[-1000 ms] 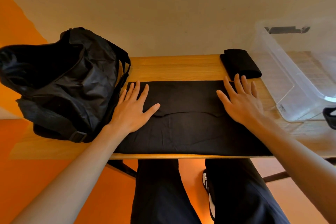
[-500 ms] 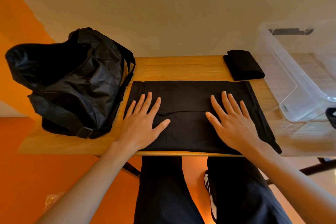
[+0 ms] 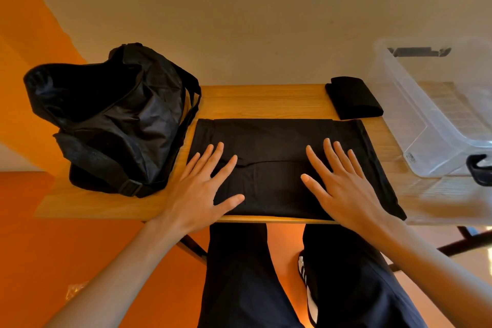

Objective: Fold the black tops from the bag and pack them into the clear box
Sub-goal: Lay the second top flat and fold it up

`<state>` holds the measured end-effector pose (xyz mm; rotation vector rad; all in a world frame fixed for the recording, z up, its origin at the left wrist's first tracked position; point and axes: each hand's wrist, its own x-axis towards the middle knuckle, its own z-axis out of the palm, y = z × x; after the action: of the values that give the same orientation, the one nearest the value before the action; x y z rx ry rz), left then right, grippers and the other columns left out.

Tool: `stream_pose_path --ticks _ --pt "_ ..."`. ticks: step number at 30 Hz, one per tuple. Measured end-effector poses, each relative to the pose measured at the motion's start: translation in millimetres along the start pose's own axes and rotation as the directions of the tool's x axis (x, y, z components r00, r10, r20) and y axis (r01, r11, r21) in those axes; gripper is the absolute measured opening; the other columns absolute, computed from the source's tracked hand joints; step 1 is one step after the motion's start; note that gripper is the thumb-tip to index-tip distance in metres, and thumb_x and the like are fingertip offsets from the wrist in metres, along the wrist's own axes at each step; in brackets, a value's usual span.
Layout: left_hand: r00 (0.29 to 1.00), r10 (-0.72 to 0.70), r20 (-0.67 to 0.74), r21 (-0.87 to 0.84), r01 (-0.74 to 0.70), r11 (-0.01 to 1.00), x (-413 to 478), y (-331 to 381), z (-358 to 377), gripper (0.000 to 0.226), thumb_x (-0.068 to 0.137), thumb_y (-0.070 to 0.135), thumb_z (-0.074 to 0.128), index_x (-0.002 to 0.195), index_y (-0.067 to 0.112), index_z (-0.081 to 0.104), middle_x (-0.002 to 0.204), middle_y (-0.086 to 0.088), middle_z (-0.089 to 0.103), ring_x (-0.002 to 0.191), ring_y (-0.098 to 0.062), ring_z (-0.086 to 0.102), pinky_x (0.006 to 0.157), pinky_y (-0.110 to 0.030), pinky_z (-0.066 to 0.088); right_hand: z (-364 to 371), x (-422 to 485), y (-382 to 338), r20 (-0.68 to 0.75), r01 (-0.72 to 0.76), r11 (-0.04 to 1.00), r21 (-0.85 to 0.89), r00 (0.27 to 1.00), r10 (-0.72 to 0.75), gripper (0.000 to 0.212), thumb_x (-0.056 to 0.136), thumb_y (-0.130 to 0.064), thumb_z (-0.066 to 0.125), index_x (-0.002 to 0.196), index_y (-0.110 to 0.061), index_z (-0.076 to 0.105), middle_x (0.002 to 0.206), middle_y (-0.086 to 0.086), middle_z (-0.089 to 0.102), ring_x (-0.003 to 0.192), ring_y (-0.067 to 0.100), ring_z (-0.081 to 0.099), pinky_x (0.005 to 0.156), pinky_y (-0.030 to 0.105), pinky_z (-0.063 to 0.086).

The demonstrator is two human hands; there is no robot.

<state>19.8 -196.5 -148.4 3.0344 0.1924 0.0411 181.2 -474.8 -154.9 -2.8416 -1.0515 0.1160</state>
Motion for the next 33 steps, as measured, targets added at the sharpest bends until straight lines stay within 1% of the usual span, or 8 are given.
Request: stream_pose_path --ticks 6,10,13,18,24,28,31,33 --pt "0.972 0.211 0.101 0.033 -0.215 0.976 -20 -15 2 0.091 0.088 0.087 0.028 0.158 0.047 -0.012 0.166 0.011 -0.029 0.151 -0.007 -0.029 0.125 -0.031 -0.012 2 -37 16 0.022 0.164 0.985 -0.061 0.986 -0.163 0.073 0.094 -0.08 -0.002 0.158 -0.047 -0.009 0.169 -0.003 -0.019 0.153 0.012 -0.027 0.127 0.038 -0.011" --pt "0.973 0.222 0.064 0.067 -0.226 0.972 -23 -17 11 0.088 0.091 0.085 0.026 0.159 0.046 -0.013 0.168 0.008 -0.024 0.154 -0.01 -0.024 0.125 -0.032 -0.012 6 -46 28 0.042 0.183 0.979 -0.092 0.983 -0.179 0.076 0.091 -0.084 -0.003 0.155 -0.047 -0.022 0.167 -0.004 -0.026 0.152 0.013 -0.03 0.127 0.038 -0.009" --pt "0.973 0.224 0.049 0.078 -0.227 0.971 -23 -17 13 0.085 0.092 0.083 0.024 0.16 0.044 -0.009 0.17 0.007 -0.019 0.155 -0.01 -0.021 0.125 -0.032 -0.011 7 -50 34 0.012 0.2 0.974 -0.104 0.98 -0.2 0.081 0.091 -0.086 0.004 0.158 -0.045 -0.017 0.168 -0.001 -0.021 0.154 0.015 -0.025 0.126 0.037 -0.008" --pt "0.975 0.222 0.024 0.07 -0.223 0.972 -37 -27 12 0.077 0.098 0.072 0.025 0.163 0.036 0.002 0.172 0.005 -0.006 0.157 -0.01 -0.011 0.126 -0.028 -0.008 16 -65 60 -0.13 0.277 0.959 -0.06 0.95 -0.282 0.075 0.1 -0.075 0.024 0.163 -0.034 0.017 0.17 0.005 0.014 0.158 0.022 0.01 0.125 0.042 0.016" --pt "0.984 0.175 -0.043 0.094 -0.17 0.981 -58 -37 20 0.076 0.102 0.067 0.015 0.163 0.021 0.018 0.17 0.0 0.013 0.157 -0.008 -0.004 0.125 -0.023 -0.004 31 -82 109 -0.398 0.446 0.894 0.037 0.828 -0.396 0.049 0.101 -0.043 0.055 0.14 -0.014 0.058 0.151 0.006 0.051 0.141 0.023 0.048 0.11 0.043 0.046" --pt "0.966 0.249 -0.075 0.093 -0.242 0.966 -68 -43 17 0.07 0.107 0.055 0.014 0.156 0.01 0.036 0.164 -0.006 0.034 0.154 -0.016 0.023 0.126 -0.03 0.016 26 -94 123 -0.505 0.45 0.891 0.051 0.782 -0.366 0.036 0.097 -0.033 0.061 0.124 -0.01 0.069 0.133 0.008 0.065 0.123 0.024 0.062 0.099 0.04 0.054" --pt "0.937 0.314 -0.155 0.104 -0.301 0.948 -78 -45 16 0.06 0.11 0.043 0.021 0.148 0.006 0.049 0.156 -0.009 0.046 0.146 -0.023 0.042 0.117 -0.039 0.039 24 -101 123 -0.541 0.426 0.901 0.085 0.779 -0.317 0.032 0.095 -0.03 0.063 0.117 -0.01 0.074 0.128 0.005 0.067 0.114 0.023 0.064 0.102 0.024 0.047" --pt "0.921 0.327 -0.211 0.08 -0.317 0.945 -83 -45 17 0.052 0.106 0.035 0.037 0.144 0.004 0.055 0.151 -0.01 0.052 0.142 -0.025 0.048 0.112 -0.042 0.046 25 -104 121 -0.553 0.408 0.904 0.125 0.785 -0.278 0.03 0.094 -0.029 0.063 0.112 -0.009 0.076 0.125 0.003 0.068 0.112 0.02 0.064 0.104 0.018 0.043"
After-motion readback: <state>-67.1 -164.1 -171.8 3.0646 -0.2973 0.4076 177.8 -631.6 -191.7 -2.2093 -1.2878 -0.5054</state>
